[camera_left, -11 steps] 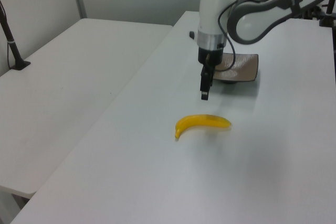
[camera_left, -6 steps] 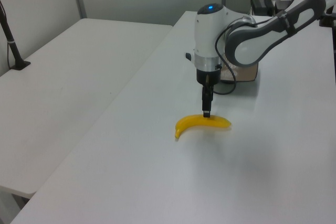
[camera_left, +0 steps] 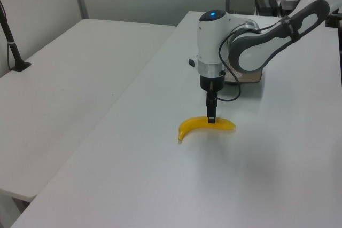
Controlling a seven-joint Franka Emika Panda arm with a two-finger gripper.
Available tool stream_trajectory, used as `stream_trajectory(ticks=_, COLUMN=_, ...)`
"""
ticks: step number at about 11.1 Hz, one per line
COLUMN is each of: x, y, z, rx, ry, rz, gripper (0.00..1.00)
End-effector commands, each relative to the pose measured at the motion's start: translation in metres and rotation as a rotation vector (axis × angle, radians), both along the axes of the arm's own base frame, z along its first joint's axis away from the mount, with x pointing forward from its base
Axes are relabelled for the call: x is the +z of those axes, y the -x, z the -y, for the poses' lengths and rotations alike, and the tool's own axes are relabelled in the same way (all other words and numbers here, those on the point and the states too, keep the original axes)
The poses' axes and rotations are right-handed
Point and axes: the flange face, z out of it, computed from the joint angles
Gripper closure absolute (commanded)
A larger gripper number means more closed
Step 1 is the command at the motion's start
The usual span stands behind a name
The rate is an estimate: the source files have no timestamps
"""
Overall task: Bananas placed on a ceramic plate
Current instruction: 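Close the gripper around the banana's stem end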
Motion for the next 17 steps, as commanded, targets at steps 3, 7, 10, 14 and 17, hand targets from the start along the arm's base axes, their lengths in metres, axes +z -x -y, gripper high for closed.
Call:
stream_trajectory(ticks=3, x=-0.009, y=0.002, z=-0.008, rx=0.032, ry=0.018, rz=0.04, gripper=0.19)
stream_trajectory(ticks=7, x=-0.017, y=0.007, z=-0.012, rx=0.064, ry=0.043, rz=0.035, gripper=0.49)
stream_trajectory(ticks=10, x=-0.015, y=0.008, z=-0.014, rx=0.095, ry=0.07, rz=0.051, gripper=0.94)
stream_trajectory(ticks=14, x=-0.004, y=0.007, z=-0.014, rx=0.094, ry=0.072, rz=0.064, gripper=1.0)
stream_trajectory(ticks=17, x=0.034, y=0.006, z=-0.008, rx=0.068, ry=0.055, rz=0.111, gripper=1.0)
